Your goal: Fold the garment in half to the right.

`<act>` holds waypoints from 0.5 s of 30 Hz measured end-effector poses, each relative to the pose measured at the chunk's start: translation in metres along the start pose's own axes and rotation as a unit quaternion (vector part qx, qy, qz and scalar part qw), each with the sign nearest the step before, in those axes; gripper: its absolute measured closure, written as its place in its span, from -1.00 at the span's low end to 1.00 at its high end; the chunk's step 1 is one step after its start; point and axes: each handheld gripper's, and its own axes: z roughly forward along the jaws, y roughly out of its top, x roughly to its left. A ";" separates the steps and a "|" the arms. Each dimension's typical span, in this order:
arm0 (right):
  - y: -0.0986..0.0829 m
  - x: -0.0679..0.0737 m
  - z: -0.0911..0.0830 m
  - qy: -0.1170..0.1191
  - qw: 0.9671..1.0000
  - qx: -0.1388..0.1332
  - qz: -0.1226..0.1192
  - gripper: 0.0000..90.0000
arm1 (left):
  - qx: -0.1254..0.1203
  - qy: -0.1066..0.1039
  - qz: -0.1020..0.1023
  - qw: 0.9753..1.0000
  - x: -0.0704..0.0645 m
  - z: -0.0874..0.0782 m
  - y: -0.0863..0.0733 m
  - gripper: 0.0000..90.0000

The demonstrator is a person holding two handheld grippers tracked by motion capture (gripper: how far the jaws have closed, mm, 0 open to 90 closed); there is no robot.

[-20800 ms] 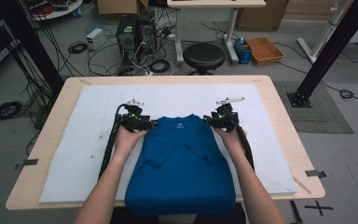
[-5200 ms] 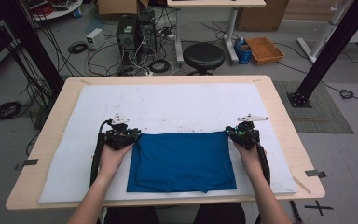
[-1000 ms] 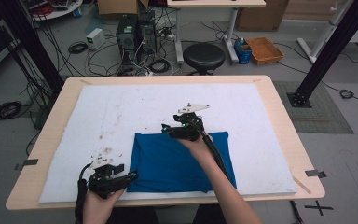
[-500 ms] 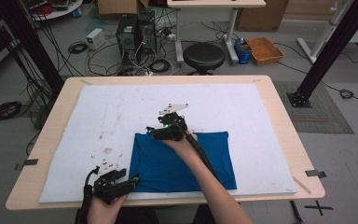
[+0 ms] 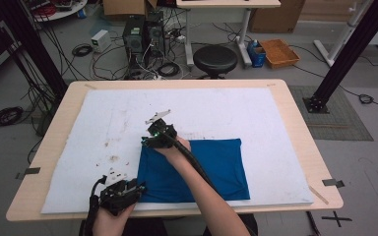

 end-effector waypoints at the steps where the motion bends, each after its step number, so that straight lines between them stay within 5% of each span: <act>1: 0.001 0.002 0.005 0.000 1.000 0.007 0.002 0.40 | 0.000 -0.001 0.000 1.000 0.000 0.000 0.000 0.44; 7: 0.003 0.010 0.024 -0.009 0.999 0.046 -0.026 0.61 | 0.005 -0.017 0.006 1.000 -0.002 0.001 0.000 0.63; 10: 0.004 0.012 0.024 -0.006 0.998 0.047 -0.031 0.85 | 0.007 -0.025 0.011 1.000 -0.004 0.002 0.000 0.80; 15: 0.005 0.011 0.018 -0.002 0.999 0.042 -0.030 0.91 | 0.005 -0.029 0.015 0.999 -0.005 0.002 0.001 0.91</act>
